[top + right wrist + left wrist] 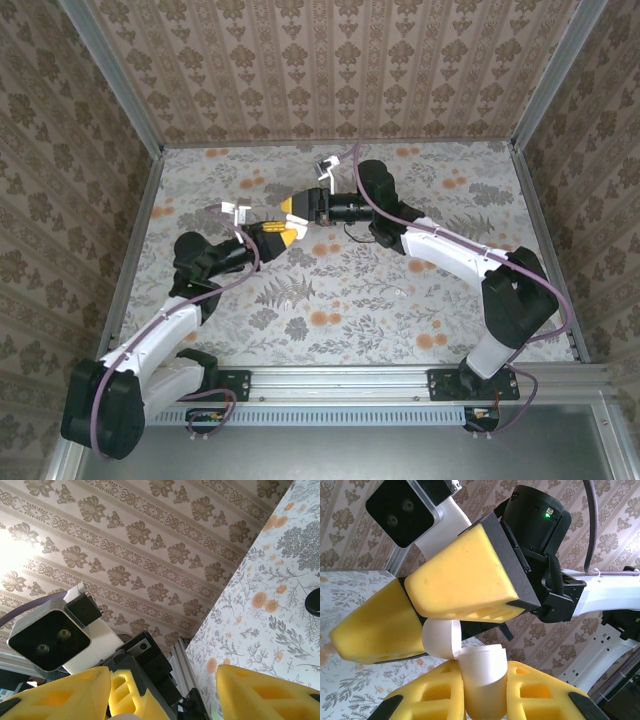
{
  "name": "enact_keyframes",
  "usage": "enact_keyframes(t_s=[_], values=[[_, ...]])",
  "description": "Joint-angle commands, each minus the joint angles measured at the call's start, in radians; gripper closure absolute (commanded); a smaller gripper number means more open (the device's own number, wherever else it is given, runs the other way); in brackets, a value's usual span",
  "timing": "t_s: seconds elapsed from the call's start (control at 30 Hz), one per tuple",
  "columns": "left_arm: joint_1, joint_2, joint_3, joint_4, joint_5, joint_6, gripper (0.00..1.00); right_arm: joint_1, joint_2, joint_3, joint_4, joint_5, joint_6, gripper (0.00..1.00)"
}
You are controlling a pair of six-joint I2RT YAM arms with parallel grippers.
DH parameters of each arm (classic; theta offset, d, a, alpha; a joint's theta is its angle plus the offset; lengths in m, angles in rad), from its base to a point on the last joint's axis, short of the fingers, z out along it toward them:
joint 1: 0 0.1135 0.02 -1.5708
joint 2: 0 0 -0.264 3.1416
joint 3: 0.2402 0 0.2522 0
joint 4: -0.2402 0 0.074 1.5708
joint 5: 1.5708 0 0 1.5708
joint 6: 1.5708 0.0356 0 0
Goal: Insert wireless bluetooth earbuds into charging case
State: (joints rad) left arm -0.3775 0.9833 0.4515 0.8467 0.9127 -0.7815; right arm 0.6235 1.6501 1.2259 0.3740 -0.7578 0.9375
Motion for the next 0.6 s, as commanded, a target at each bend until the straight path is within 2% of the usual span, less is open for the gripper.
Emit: enact_keyframes(t_s=[0.0,0.33,0.57], values=[[0.01,-0.04,-0.016,0.065,0.026,0.042,1.0,-0.002,-0.022,0.037,-0.086,0.05,-0.043,0.41],[0.05,-0.055,-0.051,0.031,0.008,0.055,1.0,-0.002,-0.08,0.097,-0.231,0.077,-0.113,0.4],[0.107,-0.08,-0.097,0.012,-0.006,0.051,1.0,-0.004,-0.157,0.084,-0.378,0.148,-0.159,0.4]])
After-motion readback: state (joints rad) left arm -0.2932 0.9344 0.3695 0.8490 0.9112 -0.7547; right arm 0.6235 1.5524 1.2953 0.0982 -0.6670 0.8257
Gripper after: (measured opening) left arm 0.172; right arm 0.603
